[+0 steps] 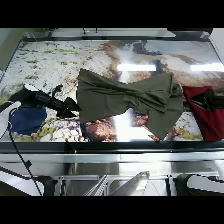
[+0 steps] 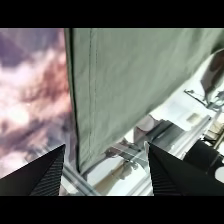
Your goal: Fold the shirts.
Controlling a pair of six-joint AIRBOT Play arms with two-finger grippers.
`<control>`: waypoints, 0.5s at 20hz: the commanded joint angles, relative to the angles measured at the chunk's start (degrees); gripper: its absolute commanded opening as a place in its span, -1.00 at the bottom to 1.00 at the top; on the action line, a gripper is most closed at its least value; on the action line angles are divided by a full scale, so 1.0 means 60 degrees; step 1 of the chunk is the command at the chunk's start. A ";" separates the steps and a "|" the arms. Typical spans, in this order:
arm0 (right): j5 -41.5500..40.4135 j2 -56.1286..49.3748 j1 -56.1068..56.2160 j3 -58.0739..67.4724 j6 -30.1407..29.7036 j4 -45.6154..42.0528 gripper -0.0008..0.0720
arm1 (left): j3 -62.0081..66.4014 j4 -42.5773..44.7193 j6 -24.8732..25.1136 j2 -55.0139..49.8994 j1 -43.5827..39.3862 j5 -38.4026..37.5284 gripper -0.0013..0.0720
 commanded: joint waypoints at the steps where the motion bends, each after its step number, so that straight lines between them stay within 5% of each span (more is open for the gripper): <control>1: 0.0197 -0.0004 -0.0047 -0.0015 0.0029 -0.0087 -0.36 | -0.0193 0.1024 -0.0474 0.0000 -0.0798 0.1016 0.51; 5: 0.0193 -0.0004 -0.0047 -0.0015 -0.0135 -0.0080 -0.36 | -0.0138 0.1632 -0.0882 0.0000 -0.1537 0.1249 0.50; 9: 0.0321 -0.0007 -0.0047 -0.0033 -0.0146 -0.0091 -0.36 | 0.0652 0.1628 -0.0812 0.0000 -0.1851 0.1235 -0.95; 10: 0.0390 -0.0007 -0.0047 -0.0076 -0.0146 -0.0102 -0.36 | 0.0903 0.1654 -0.0780 0.0000 -0.1851 0.1144 -0.94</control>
